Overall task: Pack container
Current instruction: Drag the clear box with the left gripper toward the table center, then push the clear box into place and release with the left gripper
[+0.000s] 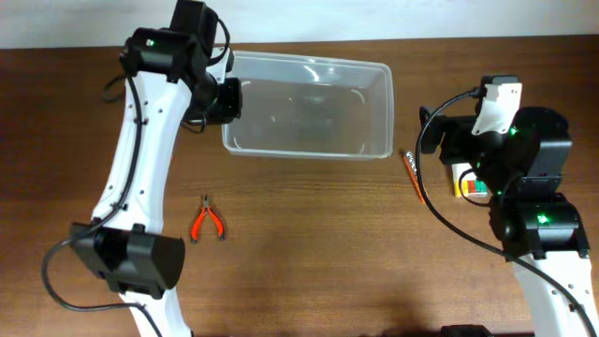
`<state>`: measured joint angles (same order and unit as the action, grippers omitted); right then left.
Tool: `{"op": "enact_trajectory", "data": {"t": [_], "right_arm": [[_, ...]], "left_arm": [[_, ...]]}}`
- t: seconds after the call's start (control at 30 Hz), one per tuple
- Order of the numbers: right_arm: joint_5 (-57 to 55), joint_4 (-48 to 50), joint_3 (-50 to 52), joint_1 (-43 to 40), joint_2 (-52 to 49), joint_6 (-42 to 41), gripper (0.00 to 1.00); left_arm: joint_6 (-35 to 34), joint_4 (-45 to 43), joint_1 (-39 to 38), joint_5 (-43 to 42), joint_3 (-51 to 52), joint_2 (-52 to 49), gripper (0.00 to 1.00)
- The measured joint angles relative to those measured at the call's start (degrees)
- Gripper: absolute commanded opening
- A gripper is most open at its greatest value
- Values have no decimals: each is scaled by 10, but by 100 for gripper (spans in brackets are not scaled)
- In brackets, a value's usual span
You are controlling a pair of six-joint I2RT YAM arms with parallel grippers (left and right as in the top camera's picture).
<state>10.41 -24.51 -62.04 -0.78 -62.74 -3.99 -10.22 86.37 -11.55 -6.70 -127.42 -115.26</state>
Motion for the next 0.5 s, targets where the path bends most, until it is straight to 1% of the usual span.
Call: {"op": "enact_trajectory", "data": {"t": [0.27,0.5], "right_arm": [[-6,-30,0,0,0,2,99],[-13,-48,0,0,-3,2,99]], "left_arm": [[-16,-20,-3,27,9,4,2],[-29,-20,-3,29,39,4,2]]}}
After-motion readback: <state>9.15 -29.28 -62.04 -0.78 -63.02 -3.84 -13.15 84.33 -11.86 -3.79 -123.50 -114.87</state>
